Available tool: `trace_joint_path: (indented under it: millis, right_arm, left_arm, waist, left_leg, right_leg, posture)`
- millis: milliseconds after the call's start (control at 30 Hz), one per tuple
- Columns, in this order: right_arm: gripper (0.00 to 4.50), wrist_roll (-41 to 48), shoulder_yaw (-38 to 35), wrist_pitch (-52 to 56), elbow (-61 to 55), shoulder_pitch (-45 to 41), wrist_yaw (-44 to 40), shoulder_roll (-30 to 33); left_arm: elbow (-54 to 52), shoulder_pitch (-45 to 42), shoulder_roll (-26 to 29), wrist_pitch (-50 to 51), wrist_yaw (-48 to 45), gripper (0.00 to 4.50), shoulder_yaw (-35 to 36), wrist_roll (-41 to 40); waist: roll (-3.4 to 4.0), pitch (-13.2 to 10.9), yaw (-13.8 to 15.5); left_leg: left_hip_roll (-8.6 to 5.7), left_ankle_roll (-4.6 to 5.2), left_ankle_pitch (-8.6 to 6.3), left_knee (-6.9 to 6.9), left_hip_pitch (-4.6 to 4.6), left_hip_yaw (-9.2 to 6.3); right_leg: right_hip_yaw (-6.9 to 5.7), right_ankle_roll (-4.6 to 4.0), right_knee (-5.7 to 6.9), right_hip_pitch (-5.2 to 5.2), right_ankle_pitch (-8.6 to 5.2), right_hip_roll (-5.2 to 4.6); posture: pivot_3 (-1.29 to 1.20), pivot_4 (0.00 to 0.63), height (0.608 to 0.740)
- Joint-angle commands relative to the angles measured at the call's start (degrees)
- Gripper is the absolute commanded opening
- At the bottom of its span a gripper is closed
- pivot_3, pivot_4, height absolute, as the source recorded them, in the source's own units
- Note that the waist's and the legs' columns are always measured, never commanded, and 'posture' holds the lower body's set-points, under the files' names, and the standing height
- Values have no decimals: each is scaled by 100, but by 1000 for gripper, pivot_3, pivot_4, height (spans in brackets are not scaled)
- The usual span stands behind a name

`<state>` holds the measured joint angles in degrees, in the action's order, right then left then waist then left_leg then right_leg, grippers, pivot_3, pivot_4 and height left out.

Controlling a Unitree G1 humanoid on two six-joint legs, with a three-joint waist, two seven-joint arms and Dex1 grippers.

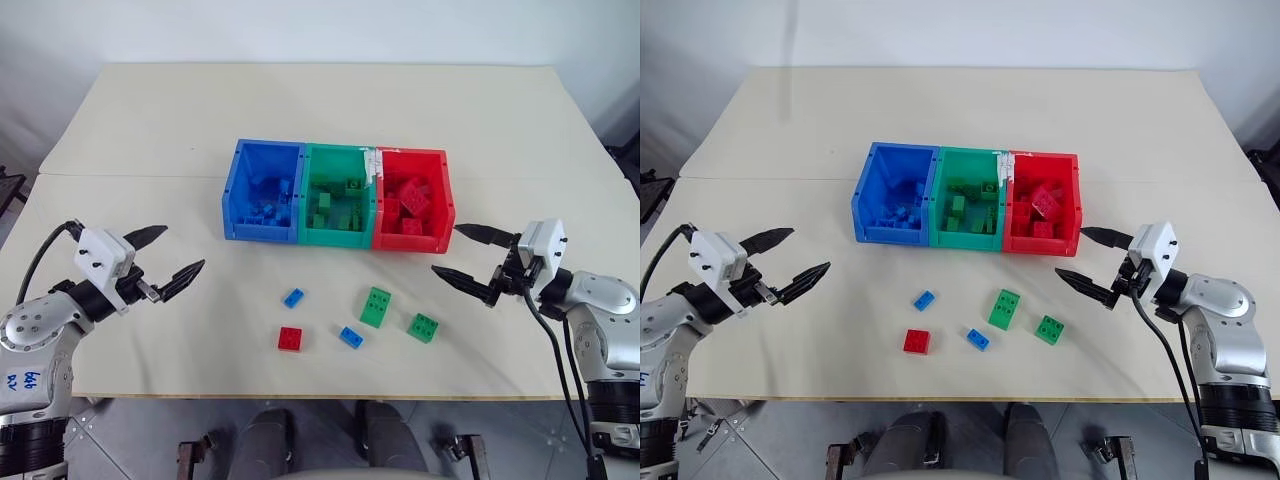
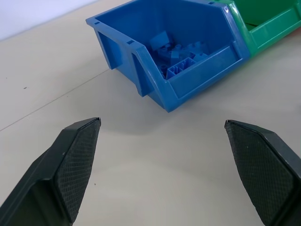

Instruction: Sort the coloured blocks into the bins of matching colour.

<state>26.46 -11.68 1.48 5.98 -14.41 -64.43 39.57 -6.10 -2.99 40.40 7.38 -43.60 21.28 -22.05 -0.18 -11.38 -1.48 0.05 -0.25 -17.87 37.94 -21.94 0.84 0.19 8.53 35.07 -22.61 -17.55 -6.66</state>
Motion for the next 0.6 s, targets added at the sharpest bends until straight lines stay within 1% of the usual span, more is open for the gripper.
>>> trace_joint_path:
  millis: [33, 67, 200, 267, 400, 467, 533, 600]
  right_arm:
    - [4500, 104, -97, -53, -239, -65, -23, 30]
    - [4500, 103, -94, -59, -250, -58, -22, 23]
    - [4500, 124, -255, -63, -326, 56, 43, 94]
    - [4500, 163, -534, -47, -455, 334, 102, 219]
    - [4500, 195, -1216, -30, -820, 1291, 121, 481]
    - [4500, 221, -1603, -7, -995, 1814, 146, 557]
    - [4500, 123, -1968, -144, -985, 2369, 2, 667]
    - [4500, -23, -2262, -359, -784, 2824, -103, 740]
  left_arm:
    - [-104, -96, 48, -39, 10, 4472, 11, 3]
    - [-135, -132, 2, 45, -16, 4472, 24, -122]
    - [-488, -191, -19, 256, -292, 4472, -329, -295]
    - [-788, -230, -97, 411, -447, 4472, -704, -385]
    - [-1244, -326, -356, 580, -739, 4472, -1566, -441]
    - [-1406, -366, -500, 727, -872, 4472, -1928, -523]
    - [-1503, -416, -633, 867, -974, 4472, -2218, -604]
    - [-1457, -514, -634, 695, -1243, 4472, -2607, -365]
  waist:
    - [0, 0, 1]
    - [0, 0, 1]
    - [0, 0, 1]
    - [0, 0, 21]
    - [1, 1, 192]
    - [-1, 1, 197]
    - [1, 2, 199]
    - [1, 2, 206]
  left_leg:
    - [0, 0, 0, 0, 0, 0]
    - [-1, 0, 0, 0, 0, 0]
    - [-1, 0, 0, 0, -1, 0]
    - [-1, 0, 0, 0, -3, -1]
    - [-10, 6, -4, 1, -13, -9]
    - [-12, 12, -7, 5, -15, -7]
    - [-13, 13, -8, 8, -15, -4]
    - [-16, 14, -9, 9, -13, -2]
  right_leg:
    - [0, 0, 0, 0, 0, 0]
    - [0, 0, 1, 0, 0, 0]
    - [0, 0, 3, 0, 0, 0]
    - [0, 0, 2, 0, 0, 0]
    - [-3, 0, -4, 0, 0, -4]
    - [-3, 1, -7, 1, 0, -3]
    - [-2, 3, -8, 3, 1, 0]
    - [-1, 3, -10, 6, 1, 4]
  posture:
    - [0, 150, 740]
    - [0, 150, 740]
    - [0, 150, 740]
    - [0, 150, 740]
    - [0, 150, 740]
    - [0, 150, 740]
    - [0, 150, 740]
    - [0, 150, 740]
